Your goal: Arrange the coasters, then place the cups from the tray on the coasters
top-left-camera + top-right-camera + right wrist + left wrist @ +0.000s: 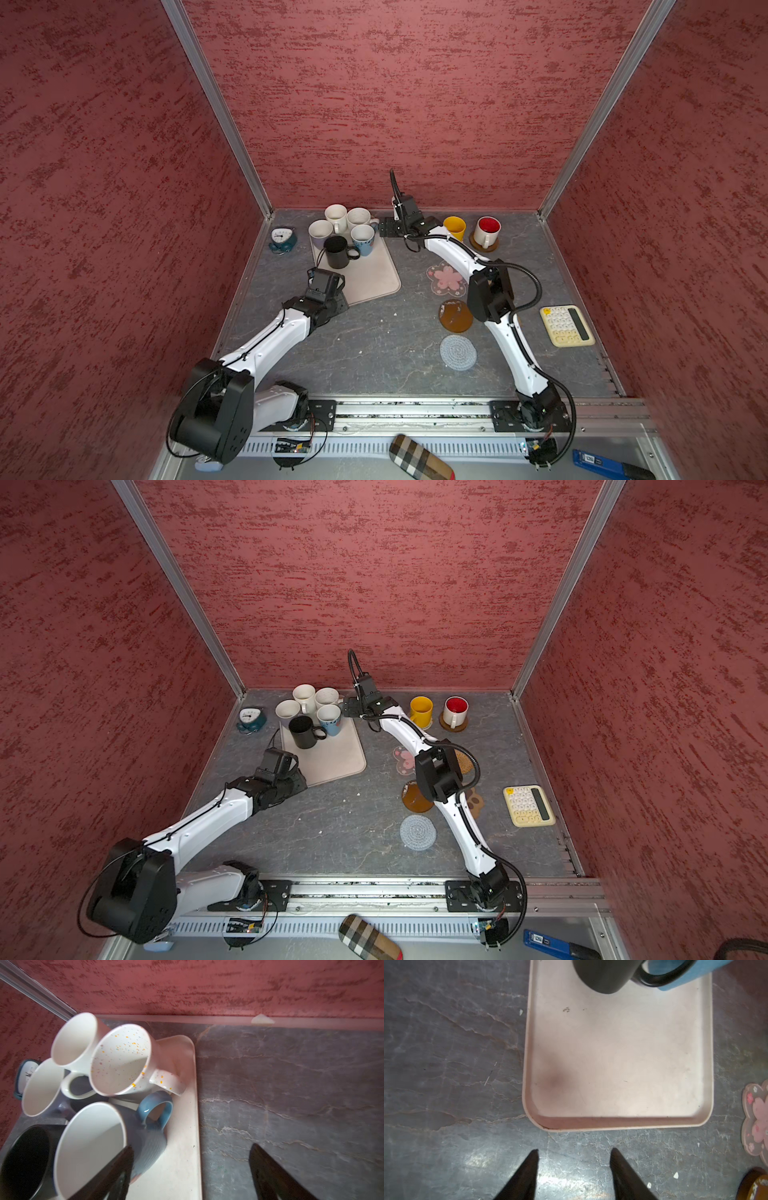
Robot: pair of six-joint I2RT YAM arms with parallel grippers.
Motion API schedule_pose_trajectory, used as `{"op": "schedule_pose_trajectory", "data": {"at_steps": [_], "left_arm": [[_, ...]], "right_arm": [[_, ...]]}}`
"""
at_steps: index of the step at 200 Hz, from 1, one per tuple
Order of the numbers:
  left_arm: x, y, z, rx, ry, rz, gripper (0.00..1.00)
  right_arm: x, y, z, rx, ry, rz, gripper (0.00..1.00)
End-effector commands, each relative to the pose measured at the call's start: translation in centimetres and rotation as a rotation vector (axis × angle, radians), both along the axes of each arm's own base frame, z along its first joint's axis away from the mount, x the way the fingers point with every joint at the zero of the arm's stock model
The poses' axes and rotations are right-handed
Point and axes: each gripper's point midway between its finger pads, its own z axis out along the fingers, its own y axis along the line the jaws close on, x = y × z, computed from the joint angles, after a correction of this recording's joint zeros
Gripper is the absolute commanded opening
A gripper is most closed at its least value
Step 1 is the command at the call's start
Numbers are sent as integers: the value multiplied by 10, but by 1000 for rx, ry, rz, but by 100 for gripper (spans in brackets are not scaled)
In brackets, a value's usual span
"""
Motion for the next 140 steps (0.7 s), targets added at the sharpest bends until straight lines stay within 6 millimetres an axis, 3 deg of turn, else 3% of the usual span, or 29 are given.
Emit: {"op": "schedule_pose_trajectory", "data": {"at_steps": [1,18,39,54,74,140], "left_arm": [[10,-1,3,-77,13,13,48],[14,11,4,-69,13,47,47],[18,25,2,-81,22,93,48],[22,35,0,-71,32,123,56],[26,44,-6,-68,52,147,58],[42,54,-28,-47,110,157,39]], "right_arm": [[-15,-5,57,44,-82,22,76],[-32,-10,52,43,-48,46,67],[-56,-11,31,42,4,102,60],[-68,-15,15,33,32,126,58],[-83,-17,-4,26,70,157,57],[-113,-10,-60,26,191,247,55]]}}
